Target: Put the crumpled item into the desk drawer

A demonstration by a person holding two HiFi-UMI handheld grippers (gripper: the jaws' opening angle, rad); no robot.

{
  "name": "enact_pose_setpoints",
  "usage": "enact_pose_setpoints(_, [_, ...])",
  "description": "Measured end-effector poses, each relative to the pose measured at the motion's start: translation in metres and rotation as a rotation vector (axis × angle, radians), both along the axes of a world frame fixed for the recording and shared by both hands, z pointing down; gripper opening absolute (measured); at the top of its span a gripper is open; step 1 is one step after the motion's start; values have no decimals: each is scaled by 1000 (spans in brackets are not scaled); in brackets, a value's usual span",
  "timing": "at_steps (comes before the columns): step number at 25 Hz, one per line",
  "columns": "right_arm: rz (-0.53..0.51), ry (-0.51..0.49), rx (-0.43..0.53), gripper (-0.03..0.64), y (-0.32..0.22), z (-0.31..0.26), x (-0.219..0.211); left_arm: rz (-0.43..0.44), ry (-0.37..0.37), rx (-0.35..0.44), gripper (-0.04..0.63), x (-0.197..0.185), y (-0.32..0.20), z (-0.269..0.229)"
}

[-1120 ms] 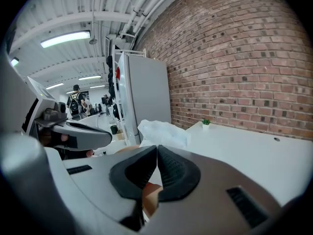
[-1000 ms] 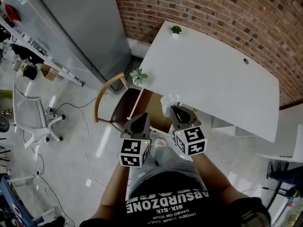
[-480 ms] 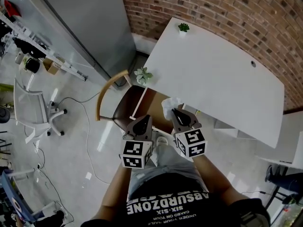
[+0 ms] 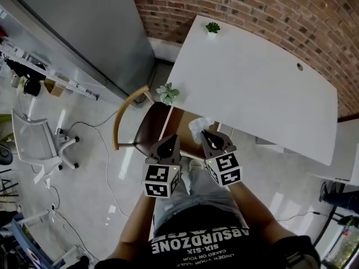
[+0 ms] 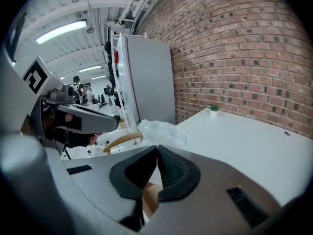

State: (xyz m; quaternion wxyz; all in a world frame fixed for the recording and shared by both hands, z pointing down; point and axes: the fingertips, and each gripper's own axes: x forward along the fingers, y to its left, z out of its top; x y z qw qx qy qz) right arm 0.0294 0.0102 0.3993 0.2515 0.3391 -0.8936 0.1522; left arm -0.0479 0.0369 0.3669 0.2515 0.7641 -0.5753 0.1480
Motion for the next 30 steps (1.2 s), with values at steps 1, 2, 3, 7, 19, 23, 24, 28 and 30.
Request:
enact_pose_setpoints(1, [1,3,-6,2,-1,3,-1,4,-2,-5,5,-1,-2,2])
enact_pose_setpoints(2, [3,5,-12,2,-2,6,-3,6,-5,-9,5,-3,-3,4])
enact_pose_setpoints(3, [3,6,-18,2,-3,8,-4,8,-6,-13,5,-4,-4,5])
enact_pose_setpoints(7, [-5,19,-34,2,-5,18,-10,-1,-2,-22,5,-9,-7,11])
enact_pose_setpoints(19, [-24,54,-60,2,-8,44,-9,-7,-1,-65,5,-11,-7,39])
enact_pose_setpoints(23, [-15,62,-72,2,-9,50,-3,6,3,-77,5,-7,-9,42])
enact_pose_setpoints(24, [-14,65,-77,2,-10,52,-2,12,3,-80,5,-5,-10,43])
enact_pose_setpoints(28, [-22,79,-100,2,-9,61,0,34,3,-97,5,1,-9,51])
enact_pose_setpoints(30, [-29,87,-111,2,-9,66,0,37,4,-103,5,2,-10,54])
